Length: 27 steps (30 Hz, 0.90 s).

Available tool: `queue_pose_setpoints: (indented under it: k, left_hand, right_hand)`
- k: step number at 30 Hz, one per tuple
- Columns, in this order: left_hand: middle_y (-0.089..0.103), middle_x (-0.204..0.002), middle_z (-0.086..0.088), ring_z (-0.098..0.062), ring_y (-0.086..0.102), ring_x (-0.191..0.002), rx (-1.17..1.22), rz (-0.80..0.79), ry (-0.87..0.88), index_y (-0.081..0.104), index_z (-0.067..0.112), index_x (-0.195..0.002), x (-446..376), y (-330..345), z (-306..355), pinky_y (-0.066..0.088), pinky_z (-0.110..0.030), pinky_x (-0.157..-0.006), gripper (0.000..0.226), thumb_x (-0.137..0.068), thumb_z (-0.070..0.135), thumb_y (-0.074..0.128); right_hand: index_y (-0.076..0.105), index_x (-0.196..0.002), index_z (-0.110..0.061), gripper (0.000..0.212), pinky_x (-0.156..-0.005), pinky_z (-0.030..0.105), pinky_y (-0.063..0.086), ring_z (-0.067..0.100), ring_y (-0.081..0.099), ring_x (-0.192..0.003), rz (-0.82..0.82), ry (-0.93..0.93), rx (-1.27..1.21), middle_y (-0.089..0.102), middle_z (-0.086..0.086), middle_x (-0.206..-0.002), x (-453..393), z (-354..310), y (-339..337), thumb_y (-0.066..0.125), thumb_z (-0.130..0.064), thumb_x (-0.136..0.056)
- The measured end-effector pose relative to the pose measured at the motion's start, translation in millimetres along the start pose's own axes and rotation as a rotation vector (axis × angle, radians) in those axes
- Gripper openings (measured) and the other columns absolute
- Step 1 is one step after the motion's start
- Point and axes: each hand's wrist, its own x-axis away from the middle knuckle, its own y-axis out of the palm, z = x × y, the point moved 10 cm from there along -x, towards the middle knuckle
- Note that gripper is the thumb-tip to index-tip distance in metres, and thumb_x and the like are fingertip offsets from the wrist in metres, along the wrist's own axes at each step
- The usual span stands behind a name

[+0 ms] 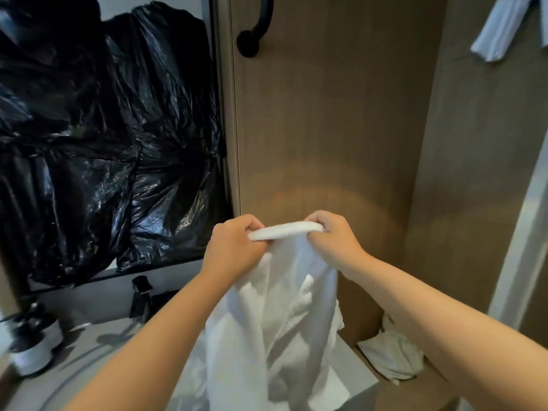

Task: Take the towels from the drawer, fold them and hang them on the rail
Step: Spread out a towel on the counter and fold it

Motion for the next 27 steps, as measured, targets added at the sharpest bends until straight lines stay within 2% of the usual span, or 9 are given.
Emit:
queue_pose_setpoints:
  k: [3, 8, 11, 13, 16, 18, 20, 23, 27]
  left_hand:
    - [0.064, -0.065, 0.011, -0.008, 0.059, -0.064, -0.048, -0.021, -0.025, 0.063, 0.035, -0.069, 17.2, -5.3, -17.0, 0.045, -0.029, -0.056, 0.017, -0.082, 0.027, 0.067]
    - [0.061, -0.061, 0.010, -0.008, 0.055, -0.061, -0.077, 0.006, -0.136, 0.058, 0.037, -0.065, 49.9, -11.5, -46.8, 0.036, -0.026, -0.052, 0.027, -0.088, 0.026, 0.065]
    - [0.055, -0.054, 0.010, -0.007, 0.047, -0.053, 0.016, -0.011, -0.190, 0.055, 0.027, -0.058, 68.0, -7.0, -47.9, 0.031, -0.025, -0.050, 0.034, -0.089, 0.027, 0.067]
    - [0.048, -0.051, 0.010, -0.006, 0.041, -0.051, 0.070, 0.012, -0.180, 0.045, 0.021, -0.054, 75.2, -4.4, -27.2, 0.027, -0.022, -0.050, 0.042, -0.089, 0.028, 0.066]
    - [0.043, -0.052, 0.004, -0.006, 0.038, -0.052, 0.128, 0.061, -0.115, 0.045, 0.012, -0.056, 82.9, -3.2, 24.6, 0.030, -0.021, -0.052, 0.048, -0.087, 0.043, 0.063]
    - [0.056, -0.060, 0.001, -0.004, 0.047, -0.057, 0.159, -0.018, -0.080, 0.059, 0.013, -0.061, 92.2, 11.3, 56.8, 0.035, -0.017, -0.055, 0.039, -0.085, 0.044, 0.065]
    - [0.065, -0.067, 0.010, 0.000, 0.056, -0.064, 0.136, -0.124, -0.052, 0.067, 0.022, -0.067, 108.4, 30.5, 79.7, 0.039, -0.013, -0.057, 0.024, -0.085, 0.037, 0.072]
    - [0.066, -0.069, 0.009, 0.000, 0.055, -0.066, 0.128, -0.134, -0.083, 0.069, 0.022, -0.070, 128.0, 35.6, 86.1, 0.040, -0.014, -0.058, 0.020, -0.081, 0.037, 0.077]
    - [0.066, -0.071, 0.006, -0.004, 0.053, -0.065, 0.076, -0.207, -0.141, 0.070, 0.019, -0.072, 141.8, 34.7, 76.1, 0.038, -0.014, -0.056, 0.020, -0.078, 0.036, 0.080]
  right_hand:
    - [0.062, -0.066, -0.007, 0.025, -0.045, 0.018, 0.032, 0.008, 0.043, -0.050, -0.034, 0.054, -0.091, 0.051, -0.007, -0.053, 3.6, -2.8, 0.0, 0.042, 0.007, -0.073]
    - [0.057, -0.061, -0.001, 0.017, -0.051, 0.026, 0.031, 0.017, 0.041, -0.057, 0.032, 0.075, -0.020, 0.044, 0.006, -0.058, 5.5, 2.6, -42.4, 0.048, -0.001, -0.076]
    - [0.058, -0.058, -0.004, 0.023, -0.045, 0.014, 0.033, 0.014, 0.046, -0.055, 0.053, -0.003, 0.147, 0.054, 0.006, -0.055, 19.3, 3.3, -75.5, 0.053, -0.018, -0.077]
    - [0.060, -0.062, -0.007, 0.025, -0.046, 0.015, 0.033, 0.013, 0.049, -0.056, -0.047, -0.030, 0.247, 0.059, 0.005, -0.060, 33.3, 7.8, -77.5, 0.055, -0.028, -0.073]
    - [0.069, -0.083, -0.021, 0.006, -0.064, 0.022, 0.046, 0.009, 0.060, -0.072, -0.365, -0.048, 0.199, 0.067, -0.006, -0.082, 67.5, 12.5, -50.1, 0.074, -0.018, -0.081]
    - [0.069, -0.103, -0.023, 0.026, -0.076, 0.025, 0.052, 0.011, 0.065, -0.087, -0.462, -0.067, 0.102, 0.071, -0.002, -0.099, 92.0, 9.2, -32.7, 0.075, -0.009, -0.082]
    - [0.068, -0.096, -0.020, 0.022, -0.074, 0.025, 0.051, 0.011, 0.064, -0.081, -0.397, -0.108, 0.082, 0.070, -0.004, -0.092, 109.1, 4.2, -26.6, 0.067, -0.002, -0.083]
    - [0.060, -0.073, -0.004, 0.016, -0.061, 0.030, 0.036, 0.010, 0.045, -0.064, -0.300, -0.093, 0.152, 0.057, 0.002, -0.068, 127.1, 7.7, -30.1, 0.057, -0.008, -0.088]
    - [0.062, -0.074, 0.003, 0.019, -0.062, 0.030, 0.036, 0.017, 0.048, -0.069, -0.219, 0.021, 0.107, 0.063, 0.017, -0.076, 135.7, 17.0, -56.6, 0.055, -0.006, -0.088]
